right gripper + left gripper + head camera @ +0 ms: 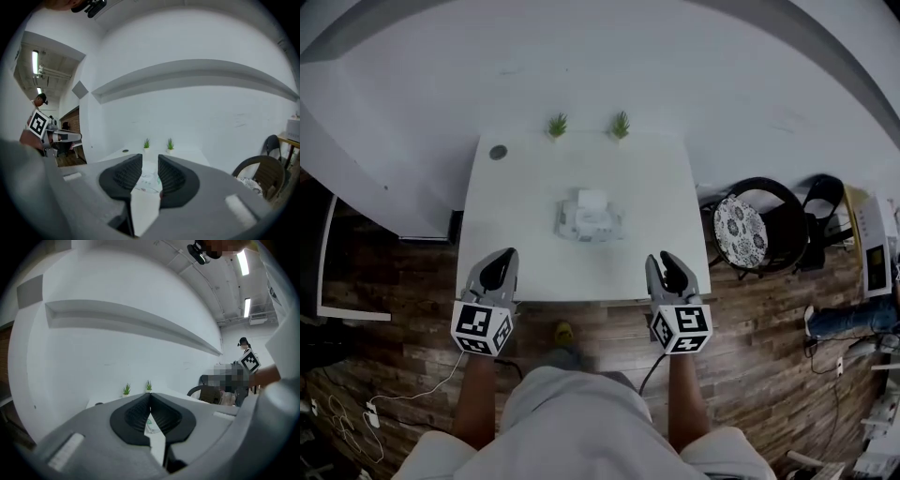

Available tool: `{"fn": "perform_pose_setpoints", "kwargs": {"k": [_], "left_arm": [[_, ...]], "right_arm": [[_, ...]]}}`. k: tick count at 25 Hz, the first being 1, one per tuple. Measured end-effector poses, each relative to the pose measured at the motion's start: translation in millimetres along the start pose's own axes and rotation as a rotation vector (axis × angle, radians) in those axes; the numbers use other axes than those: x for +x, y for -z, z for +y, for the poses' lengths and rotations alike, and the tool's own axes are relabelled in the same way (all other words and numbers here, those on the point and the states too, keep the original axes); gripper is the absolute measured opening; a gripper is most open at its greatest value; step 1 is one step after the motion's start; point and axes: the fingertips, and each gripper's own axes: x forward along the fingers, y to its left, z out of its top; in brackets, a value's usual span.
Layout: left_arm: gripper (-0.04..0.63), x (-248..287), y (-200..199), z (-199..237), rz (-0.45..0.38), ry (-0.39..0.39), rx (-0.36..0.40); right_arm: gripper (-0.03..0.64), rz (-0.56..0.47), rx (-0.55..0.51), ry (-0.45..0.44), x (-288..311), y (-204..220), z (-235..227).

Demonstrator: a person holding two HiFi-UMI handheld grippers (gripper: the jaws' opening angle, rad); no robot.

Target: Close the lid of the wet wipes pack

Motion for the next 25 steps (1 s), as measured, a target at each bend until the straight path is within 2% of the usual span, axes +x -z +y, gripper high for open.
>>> {"fn": "perform_pose_setpoints", "kwargs": {"k": [6, 12, 25], "left_arm": [[0.008, 44.0, 5.8, 23.4, 0.030, 0.038, -0.022], [0.009, 71.0, 12.8, 27.1, 0.058, 0.067, -0.036], [0.008, 134.4, 25.8, 47.5, 0.108, 0.015, -0.078]], "right_arm": [[0.110, 0.024, -0.008, 0.000, 44.8, -5.4, -1.8], [0.110, 0.066, -0.027, -0.049, 76.5, -5.7, -2.0], [0.110, 0.127, 0.014, -0.145, 157.9, 6.0, -24.1]]}}
